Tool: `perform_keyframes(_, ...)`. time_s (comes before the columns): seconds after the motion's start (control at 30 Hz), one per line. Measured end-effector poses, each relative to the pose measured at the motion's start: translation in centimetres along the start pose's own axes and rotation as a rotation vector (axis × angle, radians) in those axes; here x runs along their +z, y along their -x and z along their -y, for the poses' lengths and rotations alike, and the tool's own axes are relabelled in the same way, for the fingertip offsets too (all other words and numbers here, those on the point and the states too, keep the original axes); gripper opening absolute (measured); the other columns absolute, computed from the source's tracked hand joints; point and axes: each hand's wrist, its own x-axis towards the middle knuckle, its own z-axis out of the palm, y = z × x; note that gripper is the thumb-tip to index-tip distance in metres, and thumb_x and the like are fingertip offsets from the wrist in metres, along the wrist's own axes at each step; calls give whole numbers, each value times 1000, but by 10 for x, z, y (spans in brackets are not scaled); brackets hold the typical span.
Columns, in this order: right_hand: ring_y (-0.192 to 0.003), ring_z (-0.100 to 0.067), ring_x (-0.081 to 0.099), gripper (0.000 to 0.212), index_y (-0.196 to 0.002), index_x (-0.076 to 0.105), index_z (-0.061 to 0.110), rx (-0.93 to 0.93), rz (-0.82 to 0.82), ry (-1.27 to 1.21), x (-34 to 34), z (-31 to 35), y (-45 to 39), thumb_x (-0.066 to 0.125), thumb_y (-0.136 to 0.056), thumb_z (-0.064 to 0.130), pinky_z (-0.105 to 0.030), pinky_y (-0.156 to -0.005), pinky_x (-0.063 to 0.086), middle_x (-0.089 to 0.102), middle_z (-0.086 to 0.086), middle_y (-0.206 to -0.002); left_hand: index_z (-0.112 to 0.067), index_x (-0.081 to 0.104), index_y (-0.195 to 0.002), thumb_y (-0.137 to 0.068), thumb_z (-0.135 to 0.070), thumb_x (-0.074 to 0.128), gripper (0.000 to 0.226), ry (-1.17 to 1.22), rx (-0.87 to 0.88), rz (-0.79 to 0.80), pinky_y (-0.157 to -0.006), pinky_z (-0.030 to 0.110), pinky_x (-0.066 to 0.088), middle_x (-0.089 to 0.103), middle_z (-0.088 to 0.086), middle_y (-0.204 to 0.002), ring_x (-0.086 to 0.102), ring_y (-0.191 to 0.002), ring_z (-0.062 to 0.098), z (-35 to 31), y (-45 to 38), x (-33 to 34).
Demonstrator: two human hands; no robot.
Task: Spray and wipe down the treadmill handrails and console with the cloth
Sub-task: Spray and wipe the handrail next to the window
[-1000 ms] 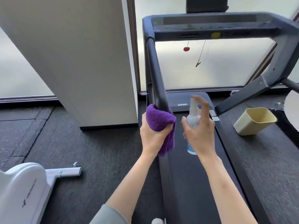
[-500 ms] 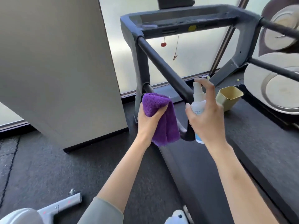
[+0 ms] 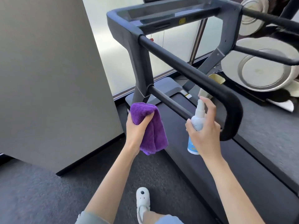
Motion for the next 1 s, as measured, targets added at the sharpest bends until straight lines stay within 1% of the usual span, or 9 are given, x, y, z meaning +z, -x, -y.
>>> perform_keyframes(0.1,-68,-16,63,61,-135,34,38,37,-22,-18,35,-4,-20,62,-91,7,-8,-59,45,63,-3,-96,-22,60,-114,-77,-34,78,43,-9,18,9,-81,23,55,69,-1,-111,67,-99,10,-4,-34,-9)
perform_keyframes(0.27,-60,-16,53,60,-132,35,37,108,-58,44,84,1,-44,64,-89,7,-35,-55,51,49,8,-78,-26,60,-111,-70,-40,77,47,-38,3,69,-87,29,54,67,1,-115,66,-102,12,-11,-89,-17)
perform_keyframes(0.3,-61,-19,52,60,-132,35,37,112,-72,49,91,2,-48,66,-89,8,-35,-57,52,51,9,-81,-24,59,-113,-68,-41,75,51,-41,-6,86,-88,30,54,66,2,-116,65,-103,14,-11,-99,-19)
perform_keyframes(0.4,-76,-17,56,65,-134,33,36,100,-142,104,107,4,-55,75,-88,16,-11,-64,43,62,4,-113,-24,59,-115,-67,-43,74,54,-54,-35,165,-85,29,54,67,0,-113,66,-102,14,-6,-123,-22)
perform_keyframes(0.47,-80,-21,62,68,-135,32,36,135,-149,173,117,2,-56,77,-87,19,-19,-70,47,64,0,-122,-28,60,-112,-67,-44,78,51,-86,-48,232,-80,24,55,69,-7,-107,67,-97,8,-2,-139,-24)
perform_keyframes(0.57,-79,-33,67,67,-136,31,39,292,-135,248,135,-4,-51,71,-88,16,-40,-74,55,69,-3,-105,-33,60,-104,-65,-43,79,45,-116,-51,347,-71,14,52,71,-20,-93,66,-87,-2,5,-161,-27)
perform_keyframes(0.7,-85,-36,62,67,-137,27,41,473,-206,403,166,0,-43,62,-89,10,-38,-67,44,64,-1,-93,-33,61,-104,-64,-45,80,46,-167,-88,492,-76,18,53,71,-18,-96,66,-91,1,11,-193,-38)
perform_keyframes(0.8,-85,-37,60,65,-142,26,40,583,-213,480,191,8,-44,55,-92,10,-39,-67,45,61,-3,-94,-34,61,-105,-61,-52,82,52,-230,-115,591,-85,28,53,70,-12,-102,66,-98,9,9,-221,-48)
perform_keyframes(1.0,-79,-37,58,64,-148,32,30,668,-302,584,216,25,-60,54,-93,9,-40,-64,44,57,-4,-88,-35,63,-102,-56,-56,77,52,-231,-140,724,-82,28,53,72,-13,-98,67,-93,6,3,-261,-63)
